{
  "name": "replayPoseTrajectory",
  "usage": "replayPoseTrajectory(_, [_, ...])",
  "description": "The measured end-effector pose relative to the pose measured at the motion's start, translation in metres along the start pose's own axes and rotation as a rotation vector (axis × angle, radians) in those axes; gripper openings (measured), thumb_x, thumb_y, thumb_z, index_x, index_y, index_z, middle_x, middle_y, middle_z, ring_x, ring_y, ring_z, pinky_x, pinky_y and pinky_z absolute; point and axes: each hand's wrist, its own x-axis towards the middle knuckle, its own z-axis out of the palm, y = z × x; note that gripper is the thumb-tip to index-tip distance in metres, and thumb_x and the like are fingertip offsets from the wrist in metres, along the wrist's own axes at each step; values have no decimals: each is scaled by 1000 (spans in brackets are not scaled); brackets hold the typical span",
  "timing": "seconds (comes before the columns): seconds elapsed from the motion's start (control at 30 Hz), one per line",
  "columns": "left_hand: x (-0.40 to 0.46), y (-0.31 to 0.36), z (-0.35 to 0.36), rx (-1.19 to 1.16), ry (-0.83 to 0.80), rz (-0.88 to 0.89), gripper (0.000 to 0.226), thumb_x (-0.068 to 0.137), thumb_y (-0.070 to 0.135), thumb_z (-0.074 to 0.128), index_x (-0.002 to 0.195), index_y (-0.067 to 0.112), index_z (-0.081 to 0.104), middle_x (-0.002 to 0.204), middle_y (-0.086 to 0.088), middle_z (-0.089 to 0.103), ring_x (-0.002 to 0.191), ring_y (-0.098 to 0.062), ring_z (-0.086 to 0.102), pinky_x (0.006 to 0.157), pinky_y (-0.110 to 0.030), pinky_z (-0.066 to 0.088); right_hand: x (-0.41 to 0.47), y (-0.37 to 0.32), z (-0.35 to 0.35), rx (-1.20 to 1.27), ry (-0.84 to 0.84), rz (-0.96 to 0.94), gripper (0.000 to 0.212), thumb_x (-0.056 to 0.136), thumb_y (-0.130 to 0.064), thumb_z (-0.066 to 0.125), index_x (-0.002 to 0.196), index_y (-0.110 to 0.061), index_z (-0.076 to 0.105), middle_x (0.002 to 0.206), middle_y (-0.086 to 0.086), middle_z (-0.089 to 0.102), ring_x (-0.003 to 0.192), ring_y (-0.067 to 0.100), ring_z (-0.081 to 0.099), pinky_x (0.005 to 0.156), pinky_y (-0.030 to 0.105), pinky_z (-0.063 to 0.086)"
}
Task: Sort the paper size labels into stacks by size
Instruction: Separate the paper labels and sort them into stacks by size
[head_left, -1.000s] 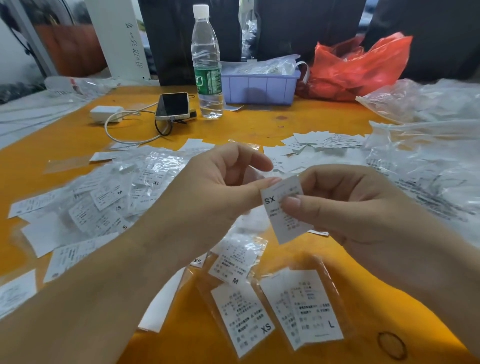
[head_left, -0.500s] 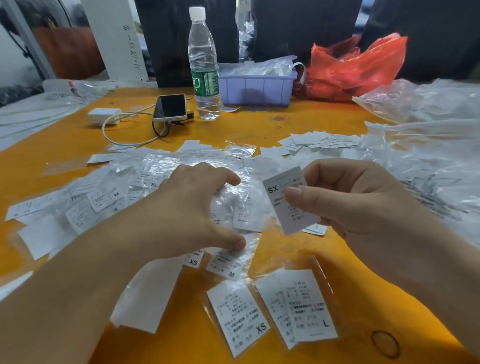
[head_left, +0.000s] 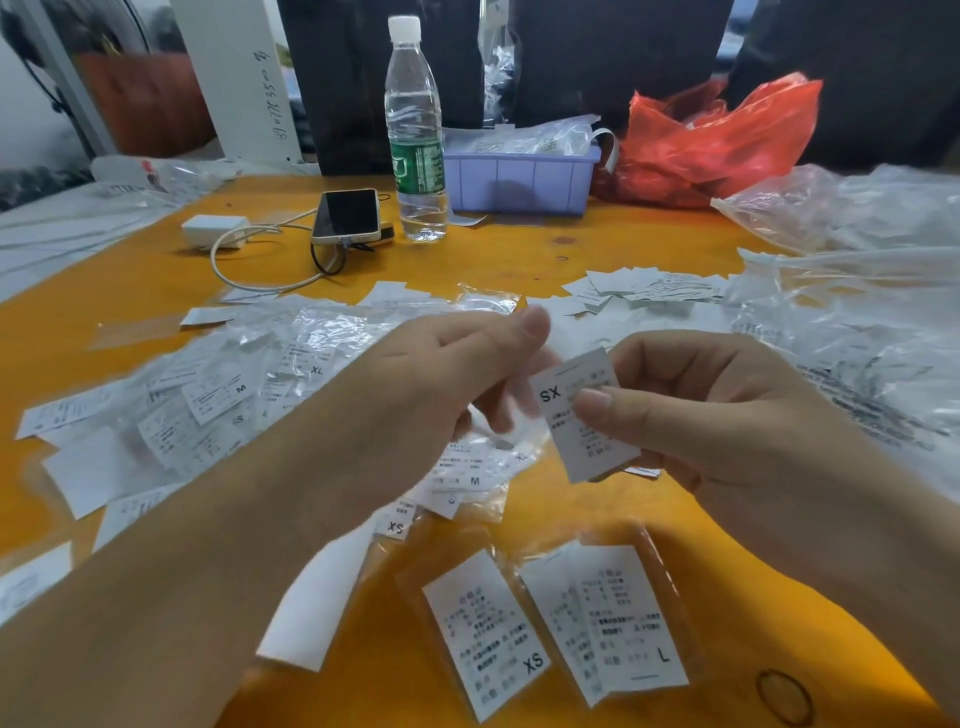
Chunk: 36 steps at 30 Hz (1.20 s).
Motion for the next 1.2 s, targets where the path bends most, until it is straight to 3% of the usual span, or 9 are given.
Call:
replayPoseTrajectory(0.07, [0, 3, 6, -117, -80, -46, 51, 76, 56, 47, 80, 13, 74, 61, 1, 62, 57, -10, 51, 51, -17, 40, 0, 1, 0, 17, -17, -23, 7, 73, -16, 68, 67, -13, 72, 66, 5, 67, 60, 12, 63, 53, 17, 49])
replayPoseTrajectory(0.2, [-3, 3, 4, -174, -92, -29, 18, 77, 32, 63, 72, 19, 73, 62, 1, 65, 53, -6, 53, 48, -14, 41, 0, 2, -1, 53, -39, -27, 6, 73, -15, 69, 71, -11, 73, 71, 8, 69, 63, 14, 65, 55, 21, 52])
replayPoseTrajectory(0.4, [-3, 2, 1, -348, -4, -21, 17, 80, 31, 65, 70, 19, 72, 63, -1, 65, 52, -9, 53, 47, -18, 44, 1, 1, -2, 35, -26, -27, 11, 72, -13, 67, 65, -20, 72, 73, 7, 72, 63, 16, 68, 54, 20, 52])
replayPoseTrajectory(0.67, [-4, 2, 2, -360, 126, -5, 15, 70, 32, 77, 65, 22, 67, 59, 4, 60, 53, -10, 53, 55, -25, 46, 0, 3, -1, 35, -77, -27, 10, 73, -12, 66, 67, -18, 72, 72, 7, 72, 65, 16, 68, 59, 24, 56])
replayPoseTrajectory(0.77, [-4, 2, 4, -270, 142, 17, 15, 71, 35, 75, 63, 27, 66, 62, 1, 66, 59, -13, 59, 55, -22, 49, 0, 4, -1, -16, -21, -74, 10, 74, -14, 66, 68, -17, 73, 72, 6, 72, 66, 15, 67, 58, 23, 54])
replayPoseTrajectory(0.83, [-5, 2, 5, -180, 164, 51, 19, 72, 39, 78, 64, 28, 65, 70, -3, 72, 67, -17, 64, 57, -21, 53, 0, 4, -4, -93, 65, -135, 8, 75, -17, 65, 74, -15, 73, 77, 5, 74, 71, 18, 69, 63, 31, 57])
replayPoseTrajectory(0.97, [-6, 3, 8, -20, 219, 117, 16, 70, 37, 75, 71, 24, 65, 80, -4, 74, 75, -20, 69, 67, -29, 59, 0, 1, -9, -173, 210, -272, 9, 81, -22, 63, 81, -19, 72, 83, 3, 75, 76, 22, 70, 61, 29, 58])
replayPoseTrajectory(1.07, [-7, 2, 12, 82, 206, 141, 12, 79, 27, 77, 76, 22, 66, 78, -1, 73, 73, -17, 70, 69, -32, 59, 0, -1, -11, -226, 296, -372, 8, 84, -24, 66, 77, -24, 71, 78, 4, 74, 62, 26, 66, 53, 31, 54])
replayPoseTrajectory(1.2, [-9, 2, 17, 191, 212, 201, 10, 80, 26, 75, 76, 24, 66, 73, 7, 69, 67, -9, 66, 62, -18, 54, -2, -1, -9, -378, 372, -463, 8, 86, -31, 66, 80, -26, 69, 76, 4, 73, 50, 22, 60, 46, 31, 48])
